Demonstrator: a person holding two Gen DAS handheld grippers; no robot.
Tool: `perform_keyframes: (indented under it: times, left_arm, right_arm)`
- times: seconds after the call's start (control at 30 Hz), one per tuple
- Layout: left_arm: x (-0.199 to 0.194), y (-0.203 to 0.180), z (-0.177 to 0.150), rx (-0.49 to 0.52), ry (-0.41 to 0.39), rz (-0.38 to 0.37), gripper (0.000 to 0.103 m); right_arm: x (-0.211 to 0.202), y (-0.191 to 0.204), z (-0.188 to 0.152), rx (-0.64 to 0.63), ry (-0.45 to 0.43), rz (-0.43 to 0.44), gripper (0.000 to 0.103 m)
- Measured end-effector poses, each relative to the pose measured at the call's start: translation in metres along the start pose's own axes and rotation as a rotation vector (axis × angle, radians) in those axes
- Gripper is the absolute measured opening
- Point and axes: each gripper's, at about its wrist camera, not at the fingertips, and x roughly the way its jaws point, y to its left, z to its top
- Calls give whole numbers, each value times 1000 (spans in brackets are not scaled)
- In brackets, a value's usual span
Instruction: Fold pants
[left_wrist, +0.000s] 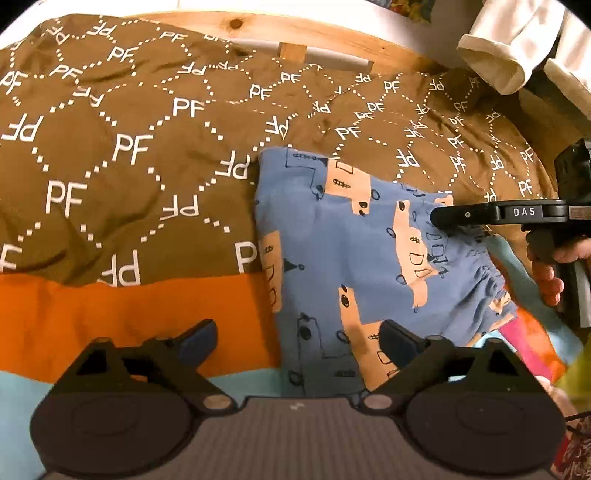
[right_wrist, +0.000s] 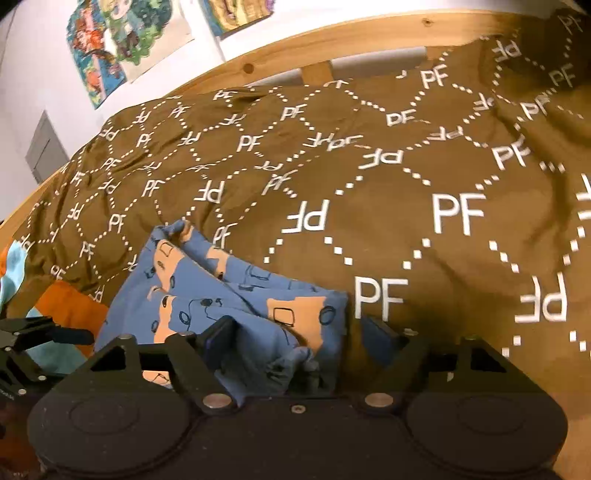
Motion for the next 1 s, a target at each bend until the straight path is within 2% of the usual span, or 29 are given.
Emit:
perform_keyframes:
  times: [0.03,0.1,0.17,0.27,0.43,0.57,0.67,0.8,0.93,1.0]
  left_arm:
    - [1,0,0,11,4,5,84]
    - [1,0,0,17,15,6,75]
    - [0,2,-1,4,19,-2,71]
    - [2,2,2,-14,31,-26,66]
    - [7,13,6,-111,46,-72,65]
    - [9,23,6,-178,57,-79,57]
    - [11,20,7,-168,73,-69,46]
    - [13,11,10,-160,92,-49,38]
    - [12,0,13,-128,90,-19,30]
    - [10,-2,12,-109,83,-10,22]
  right_arm:
    - [0,-1,-2,8,-6,-1,75]
    - [-1,0,-4,13,-14,-5,66]
    - [-1,0,-6,21,-13,10,57]
    - [-2,2,-6,20,-11,21,50]
    - [-1,-7,-6,90,-16,64,53]
    - [-1,-10,-7,134,-18,70,51]
    - [-3,-4,-8,110,-18,40,43]
    - [-3,5,-12,110,-20,-10,37]
    - [-5,22,-18,86,-63,-87,32]
    - [-10,28,-22,77,-87,-110,27]
